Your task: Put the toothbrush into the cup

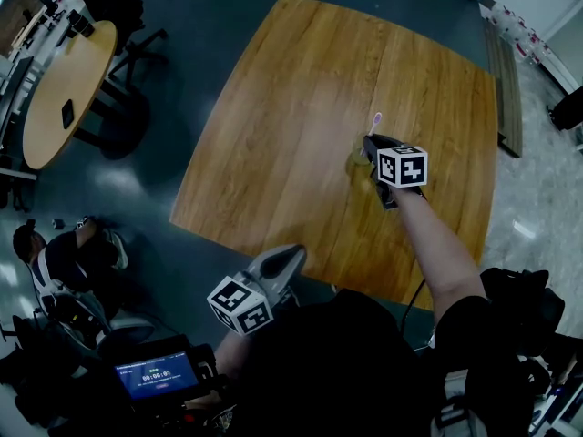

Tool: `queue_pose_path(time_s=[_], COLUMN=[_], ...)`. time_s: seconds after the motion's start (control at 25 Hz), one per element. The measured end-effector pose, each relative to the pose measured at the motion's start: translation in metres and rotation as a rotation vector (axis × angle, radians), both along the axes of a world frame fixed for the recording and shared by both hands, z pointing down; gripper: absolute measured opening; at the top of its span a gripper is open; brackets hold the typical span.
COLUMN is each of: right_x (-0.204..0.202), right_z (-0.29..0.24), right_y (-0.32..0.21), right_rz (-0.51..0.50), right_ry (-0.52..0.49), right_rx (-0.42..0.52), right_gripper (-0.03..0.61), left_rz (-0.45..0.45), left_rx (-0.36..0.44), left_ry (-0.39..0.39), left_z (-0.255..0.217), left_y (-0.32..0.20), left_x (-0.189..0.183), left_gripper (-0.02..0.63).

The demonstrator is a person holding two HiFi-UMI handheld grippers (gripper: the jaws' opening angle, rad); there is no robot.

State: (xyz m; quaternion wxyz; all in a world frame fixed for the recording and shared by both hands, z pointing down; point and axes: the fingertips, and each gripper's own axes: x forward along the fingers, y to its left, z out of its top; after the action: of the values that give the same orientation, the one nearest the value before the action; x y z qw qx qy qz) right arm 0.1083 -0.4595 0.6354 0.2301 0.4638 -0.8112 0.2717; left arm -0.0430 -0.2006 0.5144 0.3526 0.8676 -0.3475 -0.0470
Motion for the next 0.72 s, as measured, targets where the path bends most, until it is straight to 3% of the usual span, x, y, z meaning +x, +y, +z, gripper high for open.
queue_pose_path(time_s=[0.4, 0.72], right_x=[0.003, 0.007], right_z=[0.023, 0.018], right_y=[-0.001, -0.008], right_rz=[-0.063, -0.022], right_ry=[0.128, 0.088], right_rx=[-0.149, -0.15], right_gripper=[0.051, 0.046], left_rz=[-0.011, -0.017], left_rx=[0.012, 0.028], left_ry=[0.007, 0.007], left_z=[0.002, 0.001], left_y=[-0.001, -0.003], left_x=[-0.001, -0.006], left_gripper=[0.0, 0.0])
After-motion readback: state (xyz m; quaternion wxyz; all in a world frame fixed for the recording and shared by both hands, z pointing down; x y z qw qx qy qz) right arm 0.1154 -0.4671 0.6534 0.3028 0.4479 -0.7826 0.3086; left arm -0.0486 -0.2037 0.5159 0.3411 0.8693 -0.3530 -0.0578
